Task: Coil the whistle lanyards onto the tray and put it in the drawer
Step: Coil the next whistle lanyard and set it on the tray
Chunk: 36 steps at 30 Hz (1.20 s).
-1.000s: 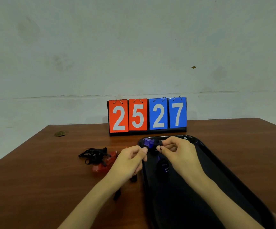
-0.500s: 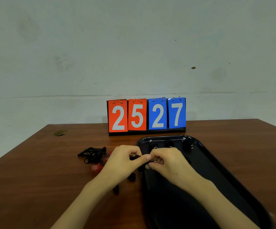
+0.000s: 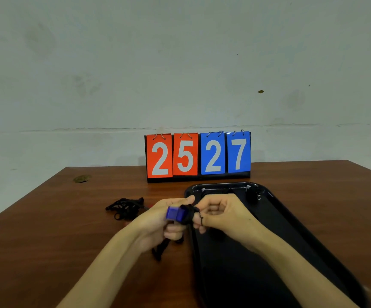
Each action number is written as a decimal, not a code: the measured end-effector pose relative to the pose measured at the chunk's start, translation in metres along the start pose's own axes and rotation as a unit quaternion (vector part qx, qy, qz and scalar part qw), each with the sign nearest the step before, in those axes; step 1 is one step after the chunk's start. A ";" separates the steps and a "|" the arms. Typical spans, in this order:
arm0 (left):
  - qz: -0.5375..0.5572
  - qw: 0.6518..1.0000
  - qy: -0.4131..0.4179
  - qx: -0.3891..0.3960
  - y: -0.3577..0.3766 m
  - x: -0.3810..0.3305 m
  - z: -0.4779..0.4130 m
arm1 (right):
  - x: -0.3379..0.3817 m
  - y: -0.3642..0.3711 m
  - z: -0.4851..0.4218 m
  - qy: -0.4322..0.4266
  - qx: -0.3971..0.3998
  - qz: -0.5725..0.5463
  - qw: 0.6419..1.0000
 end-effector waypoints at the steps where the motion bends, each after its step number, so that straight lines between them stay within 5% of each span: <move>1: 0.013 1.000 0.002 -0.008 0.003 0.000 -0.001 | 0.000 -0.001 0.000 -0.001 -0.016 -0.021 1.000; 8: -0.021 0.996 0.012 -0.083 0.007 0.002 -0.006 | -0.002 -0.009 -0.001 0.009 -0.165 -0.068 0.984; 12: -0.144 0.976 0.038 -0.156 0.009 0.005 -0.009 | -0.007 -0.016 -0.002 0.032 -0.244 0.011 0.969; 18: -0.414 0.842 0.164 -0.305 0.010 0.007 -0.010 | -0.012 -0.018 0.000 0.044 -0.263 0.201 0.943; 23: -0.496 0.762 0.242 -0.339 0.011 0.003 -0.004 | -0.019 -0.016 0.000 0.036 -0.223 0.291 0.930; 29: -0.386 0.832 0.258 -0.303 0.009 -0.004 -0.001 | -0.018 -0.013 -0.001 0.004 -0.192 0.312 0.930; 36: -0.388 0.847 0.225 -0.287 0.001 -0.006 -0.005 | -0.014 -0.008 0.000 -0.101 -0.121 0.395 0.905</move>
Point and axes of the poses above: each hand's wrist, its own z-axis away from the middle knuckle, its own y-axis out of the palm, x = y × z, the point moved 2 cm from there along -z, towards the middle knuckle, and after that the axes turned 6 degrees about -y, right-handed, at the moved point
